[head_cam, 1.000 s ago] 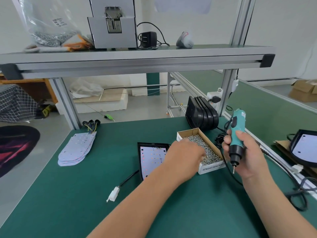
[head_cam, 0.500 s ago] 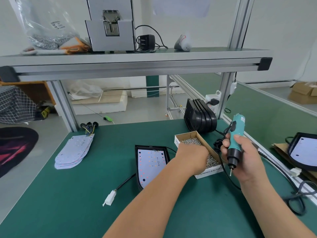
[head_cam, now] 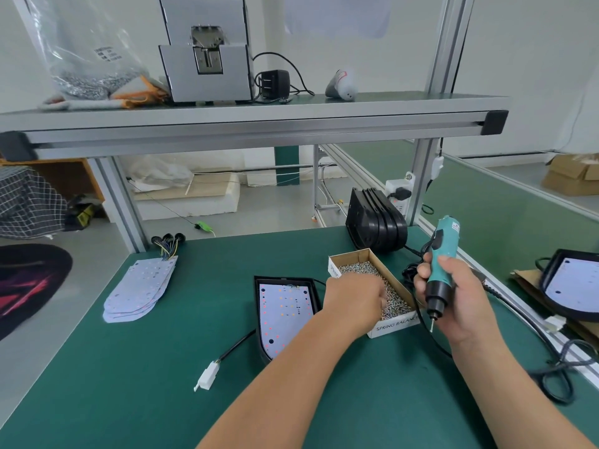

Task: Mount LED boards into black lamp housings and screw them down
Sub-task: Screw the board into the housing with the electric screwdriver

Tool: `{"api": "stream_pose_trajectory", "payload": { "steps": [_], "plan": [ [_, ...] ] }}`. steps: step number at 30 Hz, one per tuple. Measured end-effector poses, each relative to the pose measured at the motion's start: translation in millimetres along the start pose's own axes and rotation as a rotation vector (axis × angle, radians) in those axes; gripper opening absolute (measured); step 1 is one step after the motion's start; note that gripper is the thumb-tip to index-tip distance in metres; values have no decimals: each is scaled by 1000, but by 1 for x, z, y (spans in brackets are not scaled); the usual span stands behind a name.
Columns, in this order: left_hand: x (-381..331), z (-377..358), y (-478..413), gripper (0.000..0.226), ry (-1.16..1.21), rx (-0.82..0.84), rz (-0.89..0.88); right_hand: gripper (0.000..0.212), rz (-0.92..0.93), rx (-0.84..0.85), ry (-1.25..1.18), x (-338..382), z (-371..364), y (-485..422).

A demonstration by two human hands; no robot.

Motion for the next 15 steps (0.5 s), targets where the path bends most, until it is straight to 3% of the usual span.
{"api": "stream_pose_trajectory", "payload": {
  "steps": [15],
  "plan": [
    [2, 4, 0, 16, 122, 6, 11, 15, -1, -13, -2, -2, 3, -2]
  ]
}}
Point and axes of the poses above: each hand's wrist, its own y-axis away from the middle knuckle, its own z-axis out of the back of the hand, x = y × z, the point moved 6 cm from there along -y, towards the middle knuckle, and after that the axes turned 3 degrees about y, right-handed, at the moved point
